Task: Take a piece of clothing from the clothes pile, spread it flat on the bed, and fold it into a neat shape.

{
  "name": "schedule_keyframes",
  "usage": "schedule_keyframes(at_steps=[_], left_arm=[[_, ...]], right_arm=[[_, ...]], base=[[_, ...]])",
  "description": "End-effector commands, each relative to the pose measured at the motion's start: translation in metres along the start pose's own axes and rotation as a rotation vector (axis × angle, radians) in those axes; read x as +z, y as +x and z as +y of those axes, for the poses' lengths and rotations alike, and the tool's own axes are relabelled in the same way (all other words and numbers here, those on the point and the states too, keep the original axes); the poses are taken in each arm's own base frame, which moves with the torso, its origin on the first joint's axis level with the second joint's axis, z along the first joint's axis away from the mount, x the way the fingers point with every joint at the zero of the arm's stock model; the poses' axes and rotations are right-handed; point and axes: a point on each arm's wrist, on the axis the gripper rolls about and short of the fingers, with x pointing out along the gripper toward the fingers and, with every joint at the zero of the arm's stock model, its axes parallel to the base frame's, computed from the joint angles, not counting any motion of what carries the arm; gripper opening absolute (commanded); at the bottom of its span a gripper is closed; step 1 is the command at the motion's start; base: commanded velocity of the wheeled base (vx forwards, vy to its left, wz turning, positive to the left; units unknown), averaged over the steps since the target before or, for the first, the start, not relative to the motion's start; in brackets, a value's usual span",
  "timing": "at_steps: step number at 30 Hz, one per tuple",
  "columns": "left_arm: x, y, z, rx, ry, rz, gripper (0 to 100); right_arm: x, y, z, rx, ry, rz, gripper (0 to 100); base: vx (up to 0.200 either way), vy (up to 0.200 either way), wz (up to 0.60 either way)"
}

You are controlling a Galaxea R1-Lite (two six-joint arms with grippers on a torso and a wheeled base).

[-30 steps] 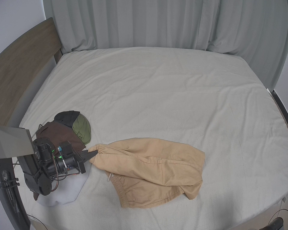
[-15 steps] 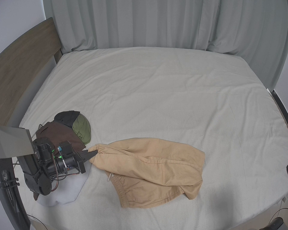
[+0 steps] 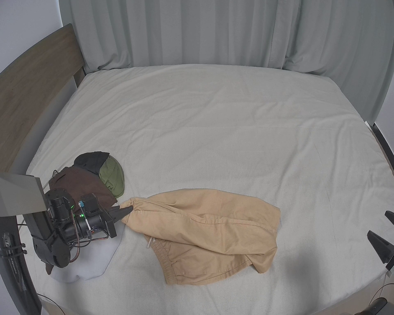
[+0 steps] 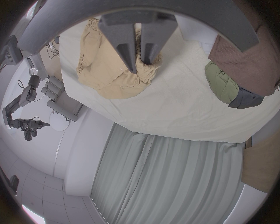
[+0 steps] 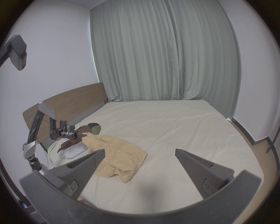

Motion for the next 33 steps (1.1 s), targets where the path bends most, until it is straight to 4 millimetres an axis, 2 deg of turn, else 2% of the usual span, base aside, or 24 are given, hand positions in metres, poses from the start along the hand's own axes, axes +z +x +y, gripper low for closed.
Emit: schedule_keyframes(at_steps=[1, 4, 14, 17, 28, 33], left_arm=[[0.002, -0.001, 0.000, 0.006, 0.006, -0.007, 0], [0.000, 0.000, 0.000, 0.006, 0.002, -0.002, 0], [0.001, -0.001, -0.002, 0.003, 0.002, -0.001, 0], [0.003, -0.001, -0.002, 0.005, 0.008, -0.008, 0], [0.000, 0.000, 0.001, 0.007, -0.002, -0.002, 0], [0.000, 0.000, 0.001, 0.007, -0.001, -0.002, 0]], right_arm=[[0.003, 0.016, -0.003, 0.043, 0.014, 0.075, 100], [0.007, 0.021, -0.002, 0.088, 0.016, 0.090, 100], [0.003, 0.043, -0.001, 0.221, 0.030, 0.201, 100], [0.002, 0.055, 0.000, 0.265, 0.037, 0.249, 100], [0.001, 0.079, -0.003, 0.269, 0.048, 0.271, 100], [-0.007, 0.098, -0.007, 0.252, 0.115, 0.351, 100]], base=[[0.000, 0.000, 0.00], [0.000, 0.000, 0.00], [0.000, 0.000, 0.00], [0.000, 0.000, 0.00], [0.000, 0.000, 0.00], [0.000, 0.000, 0.00]])
